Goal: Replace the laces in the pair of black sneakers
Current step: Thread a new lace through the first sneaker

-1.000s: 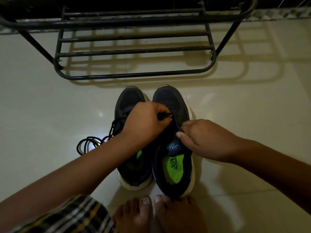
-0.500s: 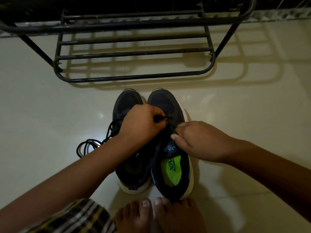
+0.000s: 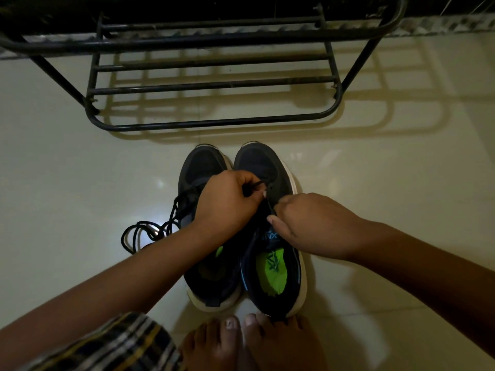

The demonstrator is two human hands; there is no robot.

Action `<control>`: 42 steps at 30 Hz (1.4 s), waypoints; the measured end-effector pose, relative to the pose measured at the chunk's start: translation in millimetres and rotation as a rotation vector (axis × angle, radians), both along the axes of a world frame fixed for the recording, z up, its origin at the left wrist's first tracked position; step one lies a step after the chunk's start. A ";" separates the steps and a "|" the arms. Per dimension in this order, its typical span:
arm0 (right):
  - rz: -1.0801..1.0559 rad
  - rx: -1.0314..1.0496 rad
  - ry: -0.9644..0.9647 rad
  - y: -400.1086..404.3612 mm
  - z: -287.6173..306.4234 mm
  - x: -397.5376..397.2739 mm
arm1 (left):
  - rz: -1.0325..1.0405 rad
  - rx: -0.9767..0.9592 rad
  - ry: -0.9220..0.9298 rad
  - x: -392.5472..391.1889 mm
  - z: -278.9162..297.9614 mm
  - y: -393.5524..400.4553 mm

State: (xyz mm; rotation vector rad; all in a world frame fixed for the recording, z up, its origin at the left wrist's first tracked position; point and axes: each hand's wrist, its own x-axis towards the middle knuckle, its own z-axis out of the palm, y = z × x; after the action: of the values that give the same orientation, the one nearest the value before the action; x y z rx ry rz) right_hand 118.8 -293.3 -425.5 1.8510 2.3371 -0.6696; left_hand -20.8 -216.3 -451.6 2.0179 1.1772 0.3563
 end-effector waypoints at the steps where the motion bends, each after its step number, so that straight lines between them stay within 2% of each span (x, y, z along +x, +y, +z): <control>1: -0.001 0.009 -0.003 -0.2 -0.6 -0.7 | -0.016 0.017 0.024 1.0 0.0 -0.1; 5: -0.026 0.004 0.004 -0.1 -0.5 -2.5 | -0.049 0.024 0.032 1.3 -0.4 0.1; 10: -0.036 0.013 0.008 -1.4 1.2 -4.1 | 0.038 -0.062 -0.028 1.0 0.7 -3.2; 13: -0.054 0.003 0.021 -1.5 3.5 -5.6 | 0.196 -0.246 -0.099 2.1 1.4 -2.4; 18: -0.061 0.008 0.004 -4.1 2.4 -5.9 | 0.312 -0.508 -0.281 7.5 0.6 -6.1; 21: -0.088 -0.018 0.017 -3.8 -0.9 -5.3 | 0.353 -0.583 -0.321 9.6 2.7 -3.9; 25: -0.164 -0.120 0.189 0.2 -4.6 3.9 | 0.263 -0.541 -0.292 11.4 2.3 -5.2; 27: -0.385 -0.145 0.456 2.3 -5.0 12.9 | 0.254 -0.533 -0.287 11.9 0.2 -5.0; 29: -0.562 -0.058 0.645 4.9 -9.5 20.5 | 0.257 -0.535 -0.287 12.2 -1.4 -4.7; 34: -0.619 0.144 0.663 7.2 -32.6 18.8 | 0.268 -0.520 -0.256 15.1 -8.1 -3.8; 42: -0.688 0.199 0.704 8.7 -44.3 15.8 | 0.274 -0.515 -0.239 20.4 -13.4 -6.1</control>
State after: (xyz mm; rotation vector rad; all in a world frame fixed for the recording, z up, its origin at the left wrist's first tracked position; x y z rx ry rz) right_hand 134.6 -284.7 -469.8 2.9342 2.0811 -1.3892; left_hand -0.3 -222.3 -465.0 1.3384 1.2432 0.3709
